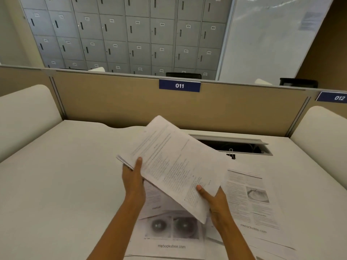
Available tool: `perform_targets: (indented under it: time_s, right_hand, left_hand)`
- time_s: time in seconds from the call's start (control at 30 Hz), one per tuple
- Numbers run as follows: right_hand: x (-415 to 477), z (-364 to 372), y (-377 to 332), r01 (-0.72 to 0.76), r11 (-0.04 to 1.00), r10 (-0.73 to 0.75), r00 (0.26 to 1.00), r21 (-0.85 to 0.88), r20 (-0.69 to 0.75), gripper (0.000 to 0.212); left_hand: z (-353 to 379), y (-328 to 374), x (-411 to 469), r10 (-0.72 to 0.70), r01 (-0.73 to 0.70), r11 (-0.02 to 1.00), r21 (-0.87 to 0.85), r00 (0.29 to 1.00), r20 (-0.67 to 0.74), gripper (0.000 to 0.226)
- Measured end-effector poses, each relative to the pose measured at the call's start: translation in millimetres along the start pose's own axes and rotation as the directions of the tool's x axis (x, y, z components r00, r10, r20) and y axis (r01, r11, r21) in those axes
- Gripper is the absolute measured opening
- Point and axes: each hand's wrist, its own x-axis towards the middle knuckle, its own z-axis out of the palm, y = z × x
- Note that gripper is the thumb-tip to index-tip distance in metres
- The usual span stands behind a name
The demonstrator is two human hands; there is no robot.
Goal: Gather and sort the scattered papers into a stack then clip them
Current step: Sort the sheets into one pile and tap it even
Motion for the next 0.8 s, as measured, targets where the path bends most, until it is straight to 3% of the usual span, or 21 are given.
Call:
perform_targets:
  time_s: [0.13,0.23,0.4,0.57,0.8]
  right_hand:
    - [7,-20,9,-0.018,0.994,0.015,0.999,-0.108,-0.033,0.084]
    - [10,-26,17,-0.069,0.985,0.070,0.998,-0.160,-0.001,0.068]
    - [11,-30,30,-0.182,0.964,0.166,0.982,-0.195,-0.092,0.091]
    - [14,-27,30,-0.222,0.942,0.174,0.964,-0.253,-0.199,0.070]
    - [12,-27,33,-0.207,0.928,0.137,0.963,-0.311,-0.234,0.054]
  left_hand:
    - [-32,-8,27,0.063,-0.044,0.954,0.297,0.996,-0.055,0.044]
    - [-50,-25,35,-0.018,0.042,0.883,0.468,0.998,-0.056,0.042]
    - [-67,-50,29,-0.061,0.083,0.634,0.768,0.996,-0.058,0.036]
    - [-69,-53,21,0.037,-0.046,0.576,0.816,0.999,0.031,0.024]
    - [-80,-60,22,0.138,-0.096,0.511,0.854,0.990,0.028,0.047]
